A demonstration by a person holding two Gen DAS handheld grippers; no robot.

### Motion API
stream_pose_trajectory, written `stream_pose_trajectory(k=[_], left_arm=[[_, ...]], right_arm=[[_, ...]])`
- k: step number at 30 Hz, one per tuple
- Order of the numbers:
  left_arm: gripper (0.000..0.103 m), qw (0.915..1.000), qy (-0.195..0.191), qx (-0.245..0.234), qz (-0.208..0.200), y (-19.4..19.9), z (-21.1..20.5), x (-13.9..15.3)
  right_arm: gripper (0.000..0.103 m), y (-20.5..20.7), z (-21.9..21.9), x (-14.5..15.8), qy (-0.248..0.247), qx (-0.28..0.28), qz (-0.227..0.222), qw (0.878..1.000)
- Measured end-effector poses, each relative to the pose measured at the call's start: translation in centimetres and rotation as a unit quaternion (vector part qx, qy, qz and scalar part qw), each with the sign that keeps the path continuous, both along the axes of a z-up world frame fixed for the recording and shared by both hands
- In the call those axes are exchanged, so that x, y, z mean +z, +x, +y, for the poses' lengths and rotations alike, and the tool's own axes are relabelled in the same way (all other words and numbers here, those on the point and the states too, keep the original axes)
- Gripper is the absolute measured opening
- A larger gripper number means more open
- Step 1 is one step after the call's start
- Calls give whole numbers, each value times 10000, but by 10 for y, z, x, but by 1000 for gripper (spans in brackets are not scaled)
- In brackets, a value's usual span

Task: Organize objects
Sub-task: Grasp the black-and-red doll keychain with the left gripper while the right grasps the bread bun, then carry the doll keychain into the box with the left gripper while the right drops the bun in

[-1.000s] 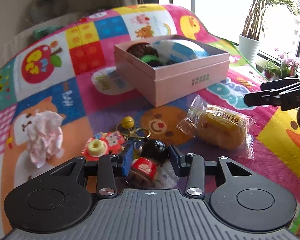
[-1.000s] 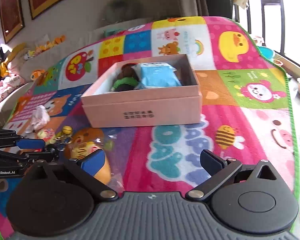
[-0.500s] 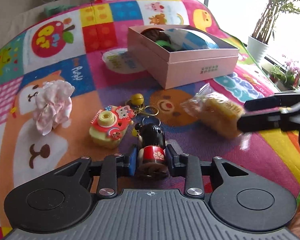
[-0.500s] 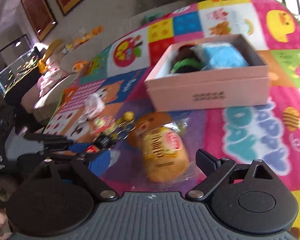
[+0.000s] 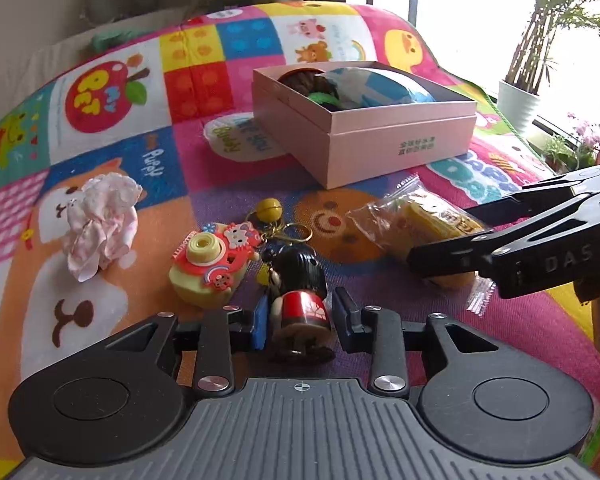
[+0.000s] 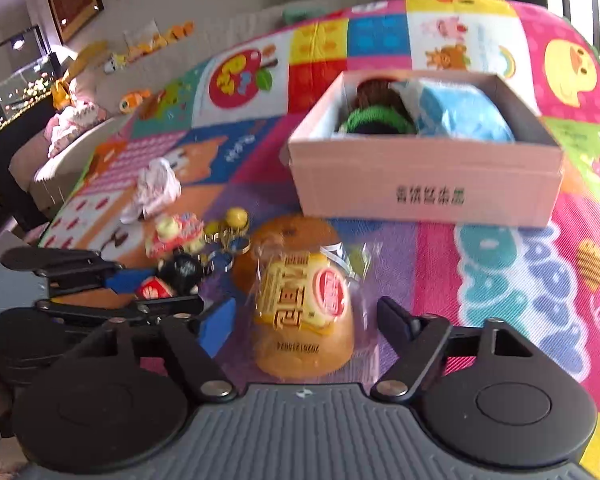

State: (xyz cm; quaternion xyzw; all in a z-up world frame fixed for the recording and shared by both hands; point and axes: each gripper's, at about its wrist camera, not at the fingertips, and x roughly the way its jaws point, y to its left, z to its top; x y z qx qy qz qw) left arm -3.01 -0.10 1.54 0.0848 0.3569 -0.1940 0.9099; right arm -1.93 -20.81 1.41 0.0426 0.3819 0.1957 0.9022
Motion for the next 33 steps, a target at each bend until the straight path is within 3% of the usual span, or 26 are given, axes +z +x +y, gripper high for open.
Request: stream_pose_trajectory(k=[4,9,20,22,28,33], left_arm=[[37,10000,-10,-7,15,0,2,0],[35,9999,10,-35,-124,-4,2,-2],[33,10000,8,-30,82,-1,-7,14],[33,9997,-161,122,-112,5,-5,30],[33,9913,-1234,220,-407,46,-13,94],[33,9800,-1911,226,-515,90,-46,115]], right_arm=[[60,-10,0,2,-86,46,-123,9999],[57,-25,-20,5,-203,-156,-270,9993],[57,-52,-72,17,162,-693,-495,9962],[57,-53,-77,19,259,-756,-570,9952],[57,-53,-86,19,470,-944,-704,9919],[57,-59,-93,19,583,-1031,-761,9900]])
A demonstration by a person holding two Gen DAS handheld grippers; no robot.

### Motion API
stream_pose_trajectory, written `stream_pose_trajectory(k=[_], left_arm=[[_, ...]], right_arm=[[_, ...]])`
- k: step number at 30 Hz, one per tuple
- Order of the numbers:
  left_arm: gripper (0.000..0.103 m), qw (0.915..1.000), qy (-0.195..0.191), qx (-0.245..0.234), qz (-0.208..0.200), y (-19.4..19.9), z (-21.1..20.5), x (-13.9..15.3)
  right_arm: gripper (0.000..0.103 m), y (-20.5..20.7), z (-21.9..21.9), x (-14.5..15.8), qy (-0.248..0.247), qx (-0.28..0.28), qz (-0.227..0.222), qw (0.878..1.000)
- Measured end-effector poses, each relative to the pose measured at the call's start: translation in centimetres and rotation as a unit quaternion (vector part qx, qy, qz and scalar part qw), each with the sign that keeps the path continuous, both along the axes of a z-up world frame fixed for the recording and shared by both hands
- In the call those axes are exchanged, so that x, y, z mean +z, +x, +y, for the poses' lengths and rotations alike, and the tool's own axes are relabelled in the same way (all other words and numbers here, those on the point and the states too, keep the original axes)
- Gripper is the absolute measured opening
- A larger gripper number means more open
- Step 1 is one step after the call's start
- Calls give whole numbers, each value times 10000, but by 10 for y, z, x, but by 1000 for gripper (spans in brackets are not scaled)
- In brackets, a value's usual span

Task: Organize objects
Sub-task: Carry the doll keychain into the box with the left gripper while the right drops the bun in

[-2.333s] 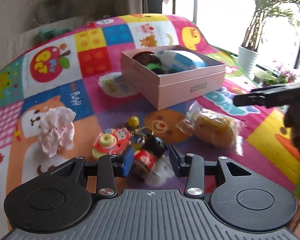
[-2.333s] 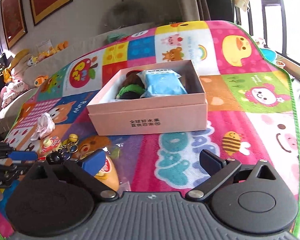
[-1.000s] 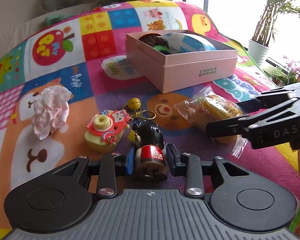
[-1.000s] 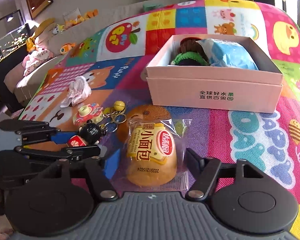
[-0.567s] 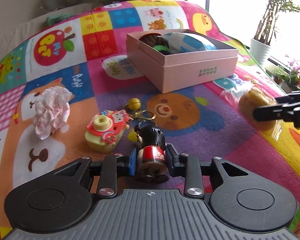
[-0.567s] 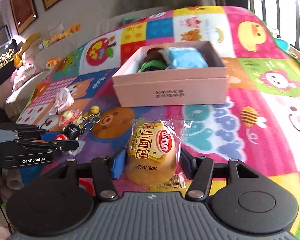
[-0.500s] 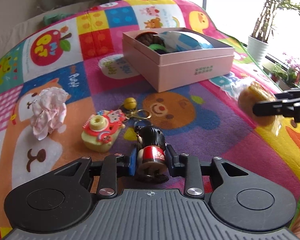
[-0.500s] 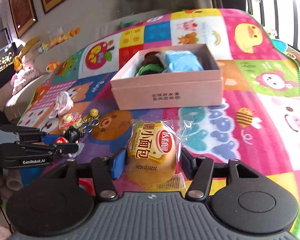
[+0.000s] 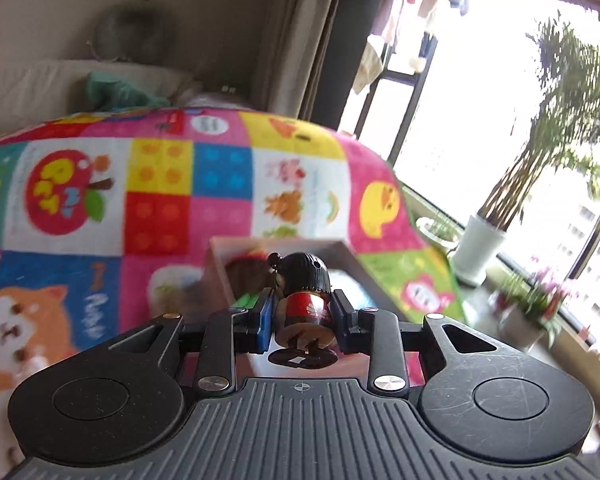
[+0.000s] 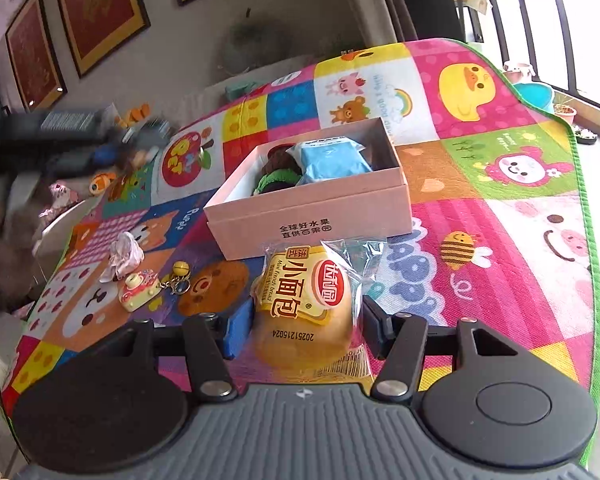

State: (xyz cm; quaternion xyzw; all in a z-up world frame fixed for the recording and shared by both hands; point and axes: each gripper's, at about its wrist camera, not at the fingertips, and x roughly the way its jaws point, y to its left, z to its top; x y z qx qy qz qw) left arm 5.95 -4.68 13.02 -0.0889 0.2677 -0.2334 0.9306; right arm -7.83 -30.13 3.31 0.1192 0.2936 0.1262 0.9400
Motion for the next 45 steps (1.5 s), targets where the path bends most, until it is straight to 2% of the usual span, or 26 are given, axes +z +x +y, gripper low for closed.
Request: stream_pose_trajectory(k=[4,8,11,13,17,21,24,26,28,30,32,39,45], left_arm=[[34,9997,-222,-10,-31,32,-25,-10],[33,9997,-200,33,152,43,-32,-31],[33,9998,-26,11,204,44,-30,-42],[33,9996,-67,55,259,45,-22,-47],[33,9985,-420,233,253,28,13,-50],[33,9983,-430,307,243,-3,44,-60],[32,9977,-452,291,422,-22,61,-72],[32,9978,-429,225,460,-33,68,-78],[32,9983,-383,185,401,-45,76,-79],[32,9985,-371,183,348,-54,85,-80],[32,9984,-394,217,330,-59,93,-81],[32,9959,-598,497,454,-59,117,-95],[32,9936,-547,864,477,-58,135,-101]], right_arm=[[57,1,-5,0,-6,-80,16,10000],[57,2,-9,-1,-42,-138,4,9999],[57,5,-11,-2,-70,-164,51,9998],[57,9,-10,-1,-102,-179,67,9998],[57,20,-6,13,-145,-135,-107,9997],[57,44,1,42,-183,-48,-463,9988],[57,77,13,63,67,140,-576,9982],[57,106,24,68,445,403,-359,9975],[56,137,36,62,766,554,51,9955],[56,162,48,48,810,493,394,9947],[56,181,55,36,788,383,500,9949],[54,228,79,17,108,62,659,9977],[55,216,89,15,-301,323,933,9947]])
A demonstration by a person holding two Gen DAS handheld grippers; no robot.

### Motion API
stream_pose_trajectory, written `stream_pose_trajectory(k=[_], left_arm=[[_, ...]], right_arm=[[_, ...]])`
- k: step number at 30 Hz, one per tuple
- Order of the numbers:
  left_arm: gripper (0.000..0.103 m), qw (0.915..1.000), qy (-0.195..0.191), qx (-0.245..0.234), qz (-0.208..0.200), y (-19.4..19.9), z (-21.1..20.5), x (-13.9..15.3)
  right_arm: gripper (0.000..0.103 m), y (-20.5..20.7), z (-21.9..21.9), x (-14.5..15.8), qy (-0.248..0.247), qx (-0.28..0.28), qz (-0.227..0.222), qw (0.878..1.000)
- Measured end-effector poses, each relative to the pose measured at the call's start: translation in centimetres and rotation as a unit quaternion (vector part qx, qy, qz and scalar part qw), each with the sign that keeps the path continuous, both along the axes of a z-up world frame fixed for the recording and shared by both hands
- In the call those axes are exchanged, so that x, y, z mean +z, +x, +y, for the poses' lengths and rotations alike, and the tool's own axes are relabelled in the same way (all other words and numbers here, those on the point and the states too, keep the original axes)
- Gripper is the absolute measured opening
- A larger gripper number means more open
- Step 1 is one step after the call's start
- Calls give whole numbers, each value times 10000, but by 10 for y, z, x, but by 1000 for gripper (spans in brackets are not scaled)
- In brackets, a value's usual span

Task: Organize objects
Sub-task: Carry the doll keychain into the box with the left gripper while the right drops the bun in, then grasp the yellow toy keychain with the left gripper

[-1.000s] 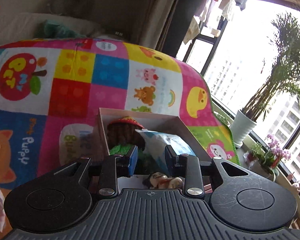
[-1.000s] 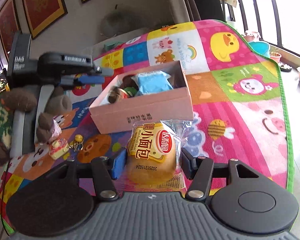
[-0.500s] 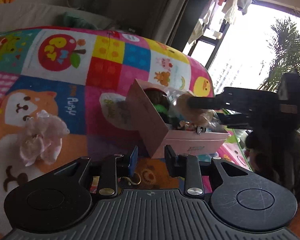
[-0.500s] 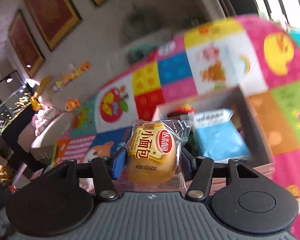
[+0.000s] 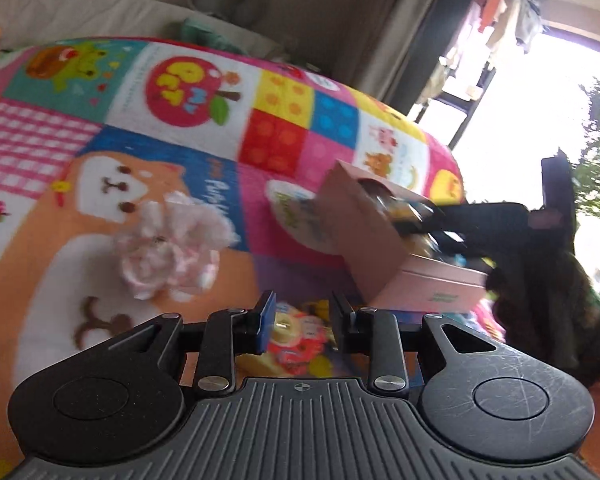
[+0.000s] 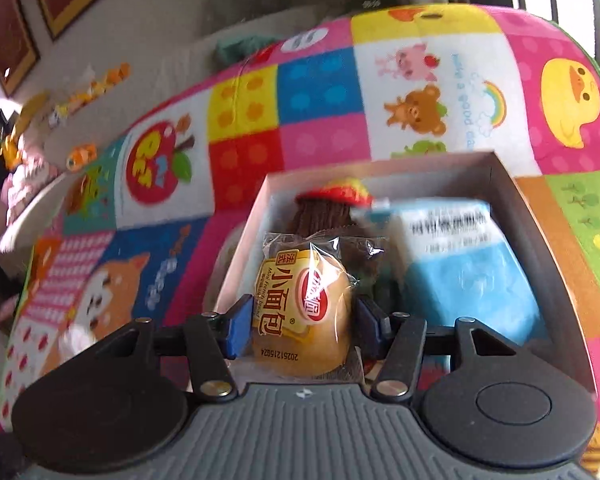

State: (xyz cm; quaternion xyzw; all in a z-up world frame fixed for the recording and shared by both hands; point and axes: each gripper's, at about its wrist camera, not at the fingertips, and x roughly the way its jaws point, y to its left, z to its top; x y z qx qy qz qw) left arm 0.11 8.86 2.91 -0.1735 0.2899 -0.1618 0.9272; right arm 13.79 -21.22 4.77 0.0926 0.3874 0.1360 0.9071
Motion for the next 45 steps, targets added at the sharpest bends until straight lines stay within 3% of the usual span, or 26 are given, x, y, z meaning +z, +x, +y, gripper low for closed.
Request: stream_pose_trajectory(k=[3,7,16,19,22,29,35,39,41,45], left_arm=[[32,9995,84,318,-42,1,10,0],[32,9969,333,701,-133,-1,26,4],[32,9926,1065,560,-180,-9,36,8],[32,9927,1164,196,-262,-12,25,10],[33,9907,1330,-30,-301,-10,9,12],[33,9874,1526,-379,-182,-4,-15,12],[35,9709,2210,-918,-43,-6,-44,-1],[36,9589,2640,-1000,-288,-9,-56,-5],[40,9553,2768,-1006,-263,-6,-60,-7],[49,9387,3312,-903,-328,-2,-71,-13]], right_arm=[[55,-11,-2,-8,-51,71,68,9999],[59,-24,0,-4,-176,29,-168,9997],[86,-100,18,26,-732,537,-1297,9874],[94,-123,22,17,-734,824,-1187,9868],[95,-138,25,-3,-748,982,-871,9885],[103,-156,23,-42,-830,885,-316,9921],[103,-160,23,-44,-916,913,-374,9909],[103,-161,28,-45,-1069,938,-391,9891],[103,-161,30,-45,-1132,945,-392,9883],[103,-161,33,-46,-1233,957,-401,9869]])
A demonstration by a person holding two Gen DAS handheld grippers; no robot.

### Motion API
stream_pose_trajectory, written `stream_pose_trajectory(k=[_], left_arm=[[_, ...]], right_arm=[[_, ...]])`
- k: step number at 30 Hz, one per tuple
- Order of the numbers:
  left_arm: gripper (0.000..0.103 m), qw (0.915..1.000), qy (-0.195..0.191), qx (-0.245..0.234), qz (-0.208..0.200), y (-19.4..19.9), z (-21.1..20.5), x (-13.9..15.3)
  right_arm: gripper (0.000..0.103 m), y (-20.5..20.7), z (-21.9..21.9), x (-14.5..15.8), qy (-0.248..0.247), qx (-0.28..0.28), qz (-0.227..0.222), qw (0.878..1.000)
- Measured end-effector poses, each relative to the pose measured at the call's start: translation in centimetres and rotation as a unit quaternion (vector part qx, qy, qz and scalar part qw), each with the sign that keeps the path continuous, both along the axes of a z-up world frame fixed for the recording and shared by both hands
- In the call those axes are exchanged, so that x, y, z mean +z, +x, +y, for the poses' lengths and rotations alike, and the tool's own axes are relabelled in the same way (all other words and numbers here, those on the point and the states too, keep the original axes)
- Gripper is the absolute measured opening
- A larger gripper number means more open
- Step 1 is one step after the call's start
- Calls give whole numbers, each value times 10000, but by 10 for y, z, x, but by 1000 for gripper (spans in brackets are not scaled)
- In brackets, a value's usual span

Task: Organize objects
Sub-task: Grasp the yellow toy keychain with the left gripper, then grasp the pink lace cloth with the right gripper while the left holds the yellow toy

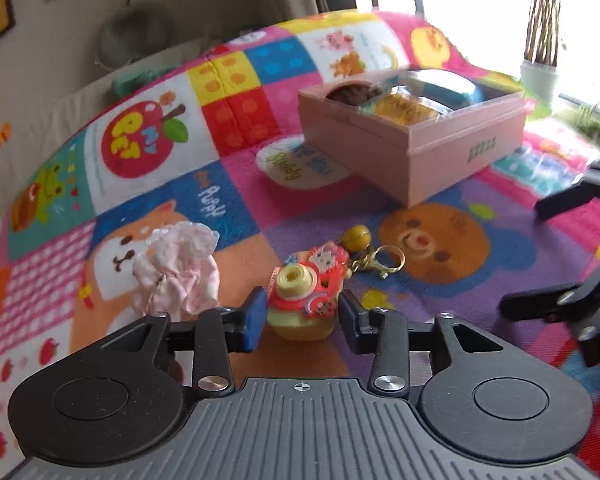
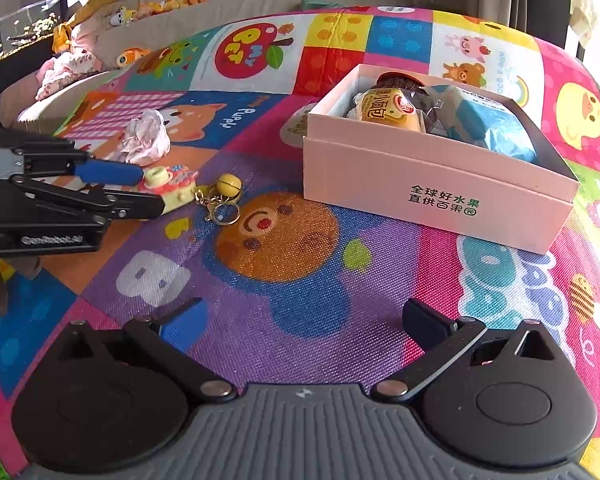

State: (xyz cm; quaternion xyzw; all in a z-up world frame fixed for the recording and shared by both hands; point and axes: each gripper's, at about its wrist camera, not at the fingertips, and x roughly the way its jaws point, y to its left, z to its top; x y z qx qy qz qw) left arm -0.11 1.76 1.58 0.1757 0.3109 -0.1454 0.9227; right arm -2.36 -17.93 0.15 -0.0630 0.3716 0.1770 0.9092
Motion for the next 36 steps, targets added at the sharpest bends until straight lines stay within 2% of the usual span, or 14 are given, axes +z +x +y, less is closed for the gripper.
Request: stream_pose_trajectory(k=[2,7,11,14,16,19,23,26,29,32,36], left_arm=[[51,9999,73,123,25,6,0,-4],[51,9970,-576,382,338,22,14,-2],[51,9951,-785,456,385,26,17,-3],[45,9932,-977,556,297,29,21,-4],[33,9912,-1141,652,150,29,24,-4],[31,9872,-1432,703,61,29,30,-4],[30,9816,-1755,733,146,29,37,-6],[30,9794,-1892,639,308,18,43,-5],[30,9838,-1699,448,347,-8,49,-4],[28,9833,-1731,385,402,-36,64,-6],[27,9801,-1892,462,370,-52,75,-8]], right_arm=[[103,0,-1,0,7,2,1,10000],[103,0,-1,-1,10,4,0,10000],[103,0,-1,-1,11,2,0,10000],[103,0,-1,-1,10,0,5,10000],[103,1,-2,-1,16,-2,18,10000],[103,0,-1,-1,6,-15,27,10000],[103,0,-1,-1,-2,0,22,10000],[103,1,-1,-1,9,1,12,10000],[103,1,-2,-1,25,-5,6,10000],[103,2,1,0,13,-17,8,10000],[103,12,17,17,364,276,-76,9989]])
